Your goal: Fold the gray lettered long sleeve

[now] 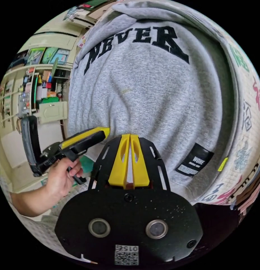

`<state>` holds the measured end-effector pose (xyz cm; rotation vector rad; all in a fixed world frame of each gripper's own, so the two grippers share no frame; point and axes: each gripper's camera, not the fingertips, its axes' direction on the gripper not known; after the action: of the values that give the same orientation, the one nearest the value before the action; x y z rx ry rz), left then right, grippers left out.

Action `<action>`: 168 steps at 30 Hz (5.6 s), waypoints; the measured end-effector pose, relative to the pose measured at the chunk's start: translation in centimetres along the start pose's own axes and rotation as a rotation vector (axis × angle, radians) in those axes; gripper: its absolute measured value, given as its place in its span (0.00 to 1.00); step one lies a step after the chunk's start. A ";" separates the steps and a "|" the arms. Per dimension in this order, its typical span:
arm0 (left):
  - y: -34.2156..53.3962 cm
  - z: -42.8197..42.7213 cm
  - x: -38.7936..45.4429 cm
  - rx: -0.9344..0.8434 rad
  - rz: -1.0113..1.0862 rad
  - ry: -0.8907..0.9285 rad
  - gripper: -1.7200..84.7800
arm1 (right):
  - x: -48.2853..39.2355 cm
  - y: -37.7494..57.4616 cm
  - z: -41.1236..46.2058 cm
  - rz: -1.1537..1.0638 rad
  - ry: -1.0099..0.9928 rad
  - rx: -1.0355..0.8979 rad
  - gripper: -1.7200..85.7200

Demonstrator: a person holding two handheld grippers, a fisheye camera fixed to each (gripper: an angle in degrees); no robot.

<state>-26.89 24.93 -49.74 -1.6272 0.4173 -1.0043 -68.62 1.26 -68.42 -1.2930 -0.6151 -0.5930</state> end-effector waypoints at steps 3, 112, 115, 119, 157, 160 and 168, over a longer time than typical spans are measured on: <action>0.1 -0.3 0.6 0.021 0.017 -0.030 0.01 | 2.6 -1.5 2.4 0.098 -0.088 -0.065 0.01; -26.0 -35.9 -2.1 0.722 -0.025 -0.044 0.02 | 78.6 23.9 0.1 0.910 -0.129 0.959 0.06; -19.9 -40.6 -13.8 0.780 -0.339 -0.223 0.02 | 78.6 22.5 0.3 0.973 -0.082 0.975 0.08; -12.5 -41.9 -26.2 0.572 -0.818 -0.477 0.02 | 77.2 22.1 -0.4 1.020 0.003 0.974 0.09; -42.9 -22.1 -7.9 0.228 0.266 -0.403 0.01 | 16.5 -46.3 17.3 -0.067 0.542 0.217 0.02; -39.2 -24.3 -9.1 0.339 0.257 -0.312 0.01 | 15.2 -40.0 15.2 -0.153 0.421 0.318 0.04; -16.4 -26.6 -17.0 0.251 0.111 -0.070 0.09 | 20.1 -11.9 21.0 -0.038 0.238 0.161 0.12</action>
<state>-61.36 25.87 -40.86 -1.3939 0.3169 -0.8764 -64.75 18.67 -42.55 -1.0433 -0.4804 -0.7028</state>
